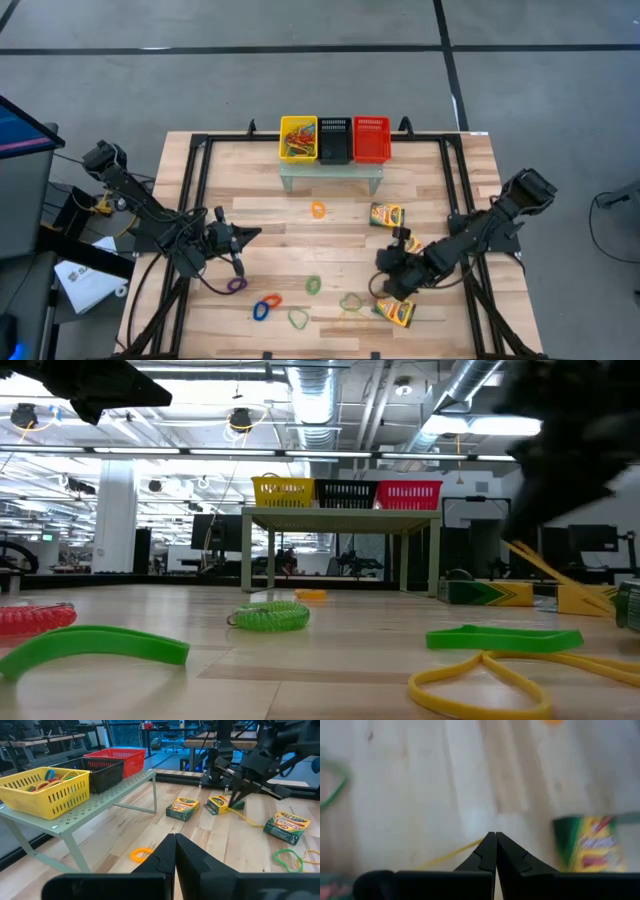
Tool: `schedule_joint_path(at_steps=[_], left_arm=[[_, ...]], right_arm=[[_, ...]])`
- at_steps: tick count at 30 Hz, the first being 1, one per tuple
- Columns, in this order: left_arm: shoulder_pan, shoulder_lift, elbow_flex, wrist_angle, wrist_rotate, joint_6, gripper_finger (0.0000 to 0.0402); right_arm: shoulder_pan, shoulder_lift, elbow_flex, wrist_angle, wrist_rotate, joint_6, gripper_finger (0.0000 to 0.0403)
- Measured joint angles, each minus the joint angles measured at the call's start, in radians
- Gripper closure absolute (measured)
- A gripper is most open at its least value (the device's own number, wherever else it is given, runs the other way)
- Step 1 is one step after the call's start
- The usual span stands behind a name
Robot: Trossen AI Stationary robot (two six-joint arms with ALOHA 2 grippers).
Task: Pick & Place Office Desk Supplies
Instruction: Put the top right big yellow rubber band into the yellow bin on the shelf
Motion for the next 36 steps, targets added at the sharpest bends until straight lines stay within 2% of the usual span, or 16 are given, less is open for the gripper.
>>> schedule_joint_path(at_steps=[7, 12, 16, 22, 26, 30, 36], left_arm=[[0.000, 0.000, 0.000, 0.046, -0.011, 0.000, 0.0398], [0.000, 0.000, 0.000, 0.061, -0.048, 0.004, 0.0387], [0.003, 0.000, 0.000, 0.069, -0.052, 0.004, 0.0357], [0.054, 0.027, 0.000, 0.149, -0.033, 0.018, 0.0283], [0.121, 0.094, 0.000, 0.281, 0.079, 0.080, 0.0223], [0.212, 0.204, 0.000, 0.507, 0.241, 0.168, 0.0173], [0.365, 0.395, 0.000, 0.894, 0.500, 0.302, 0.0136]], right_arm=[[-0.078, -0.001, 0.095, 0.007, 0.042, -0.156, 0.0403], [-0.123, -0.002, 0.158, 0.008, 0.117, -0.271, 0.0403], [-0.152, -0.002, 0.213, 0.012, 0.129, -0.356, 0.0403], [-0.191, -0.002, 0.258, 0.110, 0.129, -0.496, 0.0403], [-0.213, -0.002, 0.260, 0.227, 0.128, -0.590, 0.0403], [-0.228, -0.002, 0.260, 0.319, 0.124, -0.654, 0.0403], [-0.240, -0.002, 0.260, 0.408, 0.117, -0.714, 0.0403]])
